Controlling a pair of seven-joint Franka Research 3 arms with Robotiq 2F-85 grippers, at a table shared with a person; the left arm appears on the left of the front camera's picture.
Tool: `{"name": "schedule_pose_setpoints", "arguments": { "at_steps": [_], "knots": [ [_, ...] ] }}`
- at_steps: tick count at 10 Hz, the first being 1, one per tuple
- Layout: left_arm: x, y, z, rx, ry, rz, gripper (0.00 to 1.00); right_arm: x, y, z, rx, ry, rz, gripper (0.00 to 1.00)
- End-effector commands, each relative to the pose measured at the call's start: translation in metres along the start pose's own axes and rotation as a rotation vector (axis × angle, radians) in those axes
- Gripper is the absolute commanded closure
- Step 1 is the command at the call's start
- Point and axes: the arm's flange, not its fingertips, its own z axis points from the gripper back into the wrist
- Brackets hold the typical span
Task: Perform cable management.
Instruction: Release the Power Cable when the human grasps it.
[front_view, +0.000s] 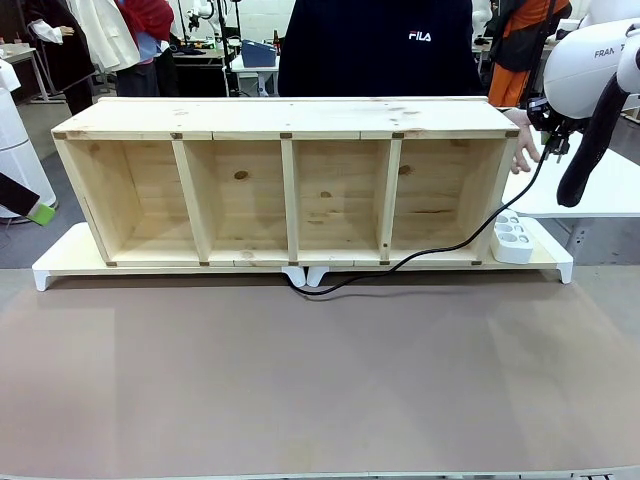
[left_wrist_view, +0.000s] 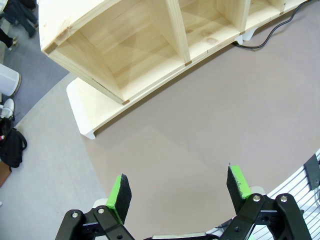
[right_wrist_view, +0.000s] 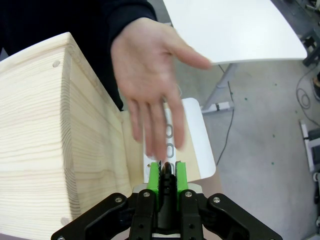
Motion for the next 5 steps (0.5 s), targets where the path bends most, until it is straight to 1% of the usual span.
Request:
{"name": "schedule_pose_setpoints", "arguments": {
  "at_steps": [1, 5],
  "knots": [
    [0.0006, -0.0001, -0.0003, -0.004, -0.003, -0.001, 0.0, 0.0019, 0.0001, 0.0017, 0.002, -0.004, -0.011, 0.84],
    [0.0006, -0.0001, -0.0003, -0.004, -0.003, -0.001, 0.0, 0.0019, 0.0001, 0.0017, 0.002, -0.004, -0.011, 0.84]
  ]
}}
